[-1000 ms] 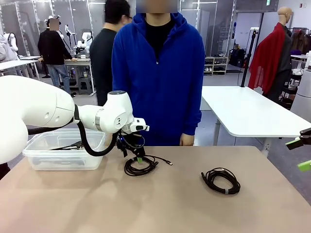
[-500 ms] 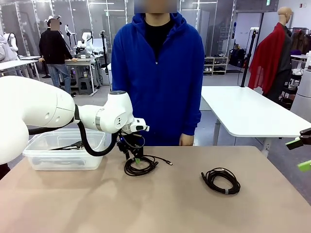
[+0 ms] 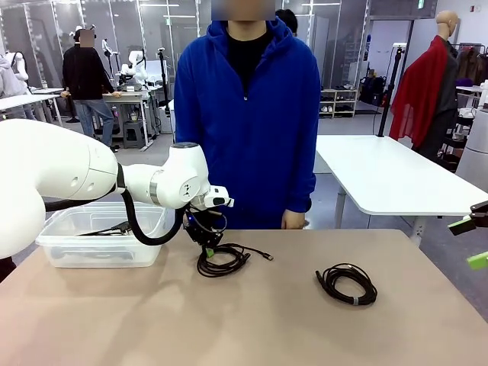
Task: Organize and store the cables.
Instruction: Place the USB Extension Cable into the Organizing box.
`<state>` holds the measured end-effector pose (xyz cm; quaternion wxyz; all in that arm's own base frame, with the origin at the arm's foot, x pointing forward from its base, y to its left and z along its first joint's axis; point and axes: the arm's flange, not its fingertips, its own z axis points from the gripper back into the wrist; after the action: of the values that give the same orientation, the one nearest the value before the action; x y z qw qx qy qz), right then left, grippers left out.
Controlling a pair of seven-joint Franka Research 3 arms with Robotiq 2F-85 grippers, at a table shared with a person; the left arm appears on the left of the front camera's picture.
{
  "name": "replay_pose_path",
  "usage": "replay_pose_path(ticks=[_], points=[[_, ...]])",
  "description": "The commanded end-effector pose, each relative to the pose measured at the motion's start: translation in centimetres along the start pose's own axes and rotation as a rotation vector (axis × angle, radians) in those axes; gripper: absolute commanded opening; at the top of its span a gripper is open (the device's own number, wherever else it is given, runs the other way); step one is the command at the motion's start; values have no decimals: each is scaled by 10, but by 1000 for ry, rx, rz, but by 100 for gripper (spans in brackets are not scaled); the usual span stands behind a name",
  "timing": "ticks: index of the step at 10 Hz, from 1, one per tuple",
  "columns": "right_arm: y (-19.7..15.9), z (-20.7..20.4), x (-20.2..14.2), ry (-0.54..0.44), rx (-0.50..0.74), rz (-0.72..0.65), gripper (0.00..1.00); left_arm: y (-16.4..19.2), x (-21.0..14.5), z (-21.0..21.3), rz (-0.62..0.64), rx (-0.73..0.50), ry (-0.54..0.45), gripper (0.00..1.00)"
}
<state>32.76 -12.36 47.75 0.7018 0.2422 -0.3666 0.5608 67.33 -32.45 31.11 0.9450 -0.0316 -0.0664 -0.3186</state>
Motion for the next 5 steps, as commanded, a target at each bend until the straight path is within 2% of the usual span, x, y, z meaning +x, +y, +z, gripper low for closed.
replay_pose_path(ticks=[1,3,5], points=[[1,-1,-1,-8,0,3,100,0,6,-1,18,25,29,0],[1,-1,-1,-8,0,3,100,1,5,4,21,5,21,0],[1,-1,-1,-8,0,3,100,-2,9,33,21,-37,19,0]])
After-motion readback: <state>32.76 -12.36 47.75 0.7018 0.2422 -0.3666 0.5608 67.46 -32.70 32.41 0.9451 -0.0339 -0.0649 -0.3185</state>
